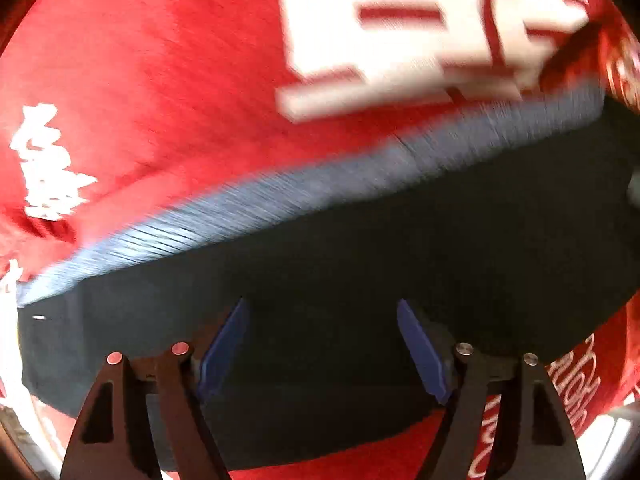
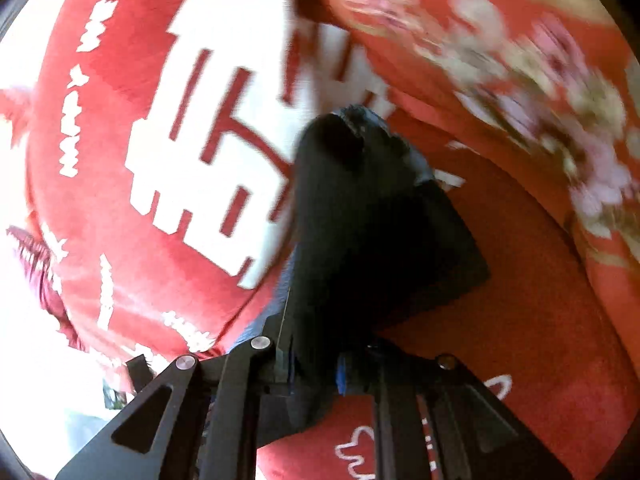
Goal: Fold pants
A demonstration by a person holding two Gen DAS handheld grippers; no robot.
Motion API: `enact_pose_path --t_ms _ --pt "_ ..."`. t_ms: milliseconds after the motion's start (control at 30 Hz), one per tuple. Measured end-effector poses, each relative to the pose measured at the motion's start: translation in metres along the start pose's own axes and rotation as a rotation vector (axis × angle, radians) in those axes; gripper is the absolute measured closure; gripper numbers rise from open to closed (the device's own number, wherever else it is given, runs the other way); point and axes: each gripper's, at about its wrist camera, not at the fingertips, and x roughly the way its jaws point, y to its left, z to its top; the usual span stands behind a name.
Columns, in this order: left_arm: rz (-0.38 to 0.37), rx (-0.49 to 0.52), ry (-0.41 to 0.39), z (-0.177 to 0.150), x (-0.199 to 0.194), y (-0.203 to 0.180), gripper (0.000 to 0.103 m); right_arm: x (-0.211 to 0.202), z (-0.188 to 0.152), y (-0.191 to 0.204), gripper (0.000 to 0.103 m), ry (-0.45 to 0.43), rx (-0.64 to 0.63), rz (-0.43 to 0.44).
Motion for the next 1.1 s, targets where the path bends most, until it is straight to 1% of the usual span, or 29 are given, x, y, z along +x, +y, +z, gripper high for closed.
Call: enact_pose_path --t_ms 33,67,100,133,167,200,267,367,433,567,600,700,767,800,867,900,933,967,1000,1033,1100 --pt "0.026 0.005 -0.027 -0.004 0.004 -0.008 0.025 0.0 -0.001 0.007 0.088 0.003 -0.019 -0.001" --pt "0.046 0.02 -0.07 -0.007 0.002 -0.014 0.025 0.001 -0.003 0.013 0.088 0.014 -0.038 -0.007" --pt "0.068 0.046 -0.088 -0.009 0.002 -0.02 0.025 0.002 -0.005 0.021 0.088 0.009 -0.067 -0.019" --pt "0.07 0.055 -0.094 -0.01 0.001 -0.021 0.025 0.002 -0.006 0.03 0.088 0.011 -0.098 -0.034" --pt "0.055 0.05 -0.088 -0.009 0.001 -0.019 0.025 0.002 -0.008 0.038 0.088 0.01 -0.125 -0.042" --pt "0.024 0.042 -0.075 -0.007 0.003 -0.015 0.024 0.002 -0.009 0.045 0.088 0.009 -0.145 -0.053" --pt "-0.01 0.046 -0.059 -0.004 0.004 -0.009 0.021 0.004 -0.014 0.059 0.088 0.006 -0.177 -0.071" --pt "-0.075 0.018 -0.033 -0.003 -0.002 0.005 0.021 0.001 -0.019 0.079 0.088 -0.003 -0.223 -0.097" --pt "-0.106 -0.019 -0.06 -0.01 -0.015 0.021 0.021 0.0 -0.029 0.098 0.088 -0.003 -0.286 -0.125" --pt "-0.141 -0.052 -0.111 -0.032 -0.045 0.065 0.021 0.011 -0.055 0.141 0.088 0.009 -0.434 -0.192" --pt "-0.136 -0.057 -0.116 -0.037 -0.05 0.076 0.021 0.018 -0.067 0.156 0.088 0.016 -0.484 -0.216" --pt "-0.111 -0.11 -0.115 -0.056 -0.062 0.125 0.021 0.042 -0.093 0.186 0.085 0.044 -0.564 -0.251" --pt "-0.092 -0.166 -0.103 -0.07 -0.067 0.161 0.021 0.065 -0.119 0.205 0.084 0.072 -0.627 -0.279" --pt "-0.077 -0.194 -0.098 -0.077 -0.068 0.179 0.021 0.084 -0.138 0.216 0.083 0.091 -0.68 -0.304" --pt "-0.031 -0.24 -0.09 -0.093 -0.068 0.214 0.021 0.111 -0.163 0.223 0.078 0.123 -0.736 -0.339" --pt "-0.005 -0.262 -0.084 -0.101 -0.067 0.228 0.021 0.135 -0.185 0.225 0.076 0.159 -0.776 -0.374" --pt "0.01 -0.28 -0.074 -0.109 -0.064 0.241 0.021 0.15 -0.198 0.224 0.074 0.182 -0.801 -0.398" --pt "0.018 -0.295 -0.064 -0.116 -0.062 0.25 0.021 0.172 -0.218 0.221 0.069 0.217 -0.848 -0.449" --pt "0.026 -0.308 -0.055 -0.123 -0.058 0.257 0.021 0.186 -0.231 0.219 0.067 0.242 -0.883 -0.492" --pt "0.038 -0.317 -0.047 -0.128 -0.055 0.262 0.021 0.204 -0.252 0.215 0.063 0.275 -0.952 -0.577" --pt "0.054 -0.329 -0.038 -0.14 -0.052 0.274 0.021 0.215 -0.283 0.216 0.058 0.272 -1.079 -0.693"
